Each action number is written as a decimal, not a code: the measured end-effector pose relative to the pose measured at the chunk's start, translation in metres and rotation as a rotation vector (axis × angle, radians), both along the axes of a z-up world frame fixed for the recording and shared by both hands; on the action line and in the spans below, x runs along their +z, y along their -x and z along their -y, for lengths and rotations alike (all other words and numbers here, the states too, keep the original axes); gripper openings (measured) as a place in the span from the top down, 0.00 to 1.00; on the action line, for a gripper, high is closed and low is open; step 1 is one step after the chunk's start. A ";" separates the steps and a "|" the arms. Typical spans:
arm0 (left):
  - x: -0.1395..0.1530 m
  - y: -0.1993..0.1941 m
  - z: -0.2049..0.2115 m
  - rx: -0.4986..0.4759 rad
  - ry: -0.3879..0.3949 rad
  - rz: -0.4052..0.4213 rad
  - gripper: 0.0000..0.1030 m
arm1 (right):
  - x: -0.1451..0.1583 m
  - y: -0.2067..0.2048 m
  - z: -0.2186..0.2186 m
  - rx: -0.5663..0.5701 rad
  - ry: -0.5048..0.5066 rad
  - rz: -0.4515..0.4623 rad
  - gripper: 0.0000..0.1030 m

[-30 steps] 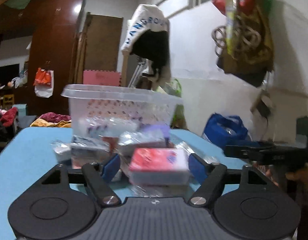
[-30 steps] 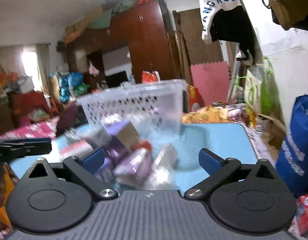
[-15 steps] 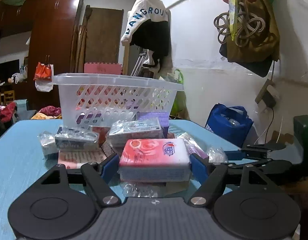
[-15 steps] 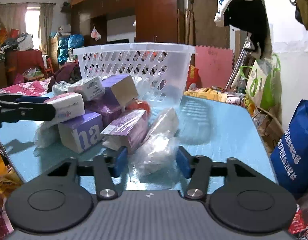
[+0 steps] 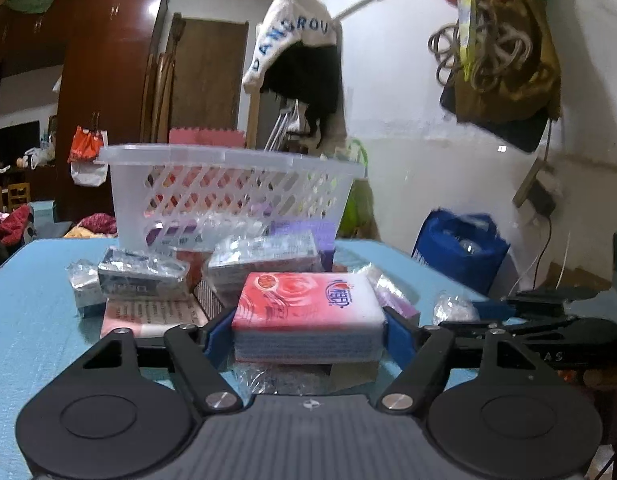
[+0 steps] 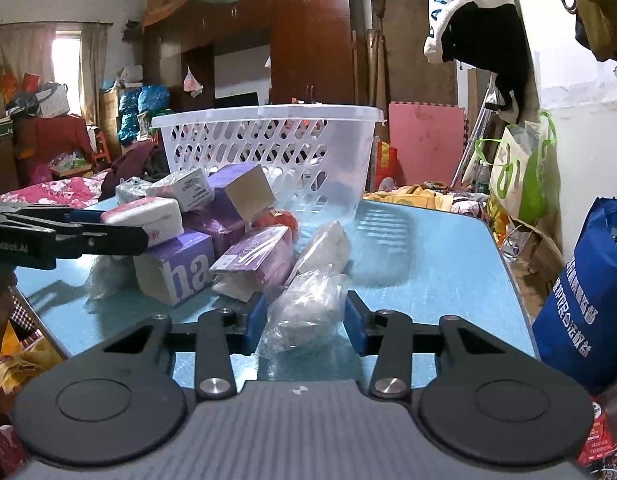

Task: Organize objects
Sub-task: 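Grasp the pink soap bar with left tool while right tool grasps a clear bagged item, then lower the soap bar into the basket with left tool while right tool releases the bagged item there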

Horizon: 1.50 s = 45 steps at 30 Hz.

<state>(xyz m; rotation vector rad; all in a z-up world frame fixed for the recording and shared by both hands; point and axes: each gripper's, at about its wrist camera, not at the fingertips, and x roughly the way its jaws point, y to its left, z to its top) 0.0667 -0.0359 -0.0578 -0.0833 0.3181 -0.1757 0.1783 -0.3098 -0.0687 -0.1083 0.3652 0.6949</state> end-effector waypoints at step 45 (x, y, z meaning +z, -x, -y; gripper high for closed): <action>0.125 -0.050 -0.061 0.067 0.116 0.137 0.26 | 0.127 -0.028 -0.059 0.069 -0.134 0.249 0.56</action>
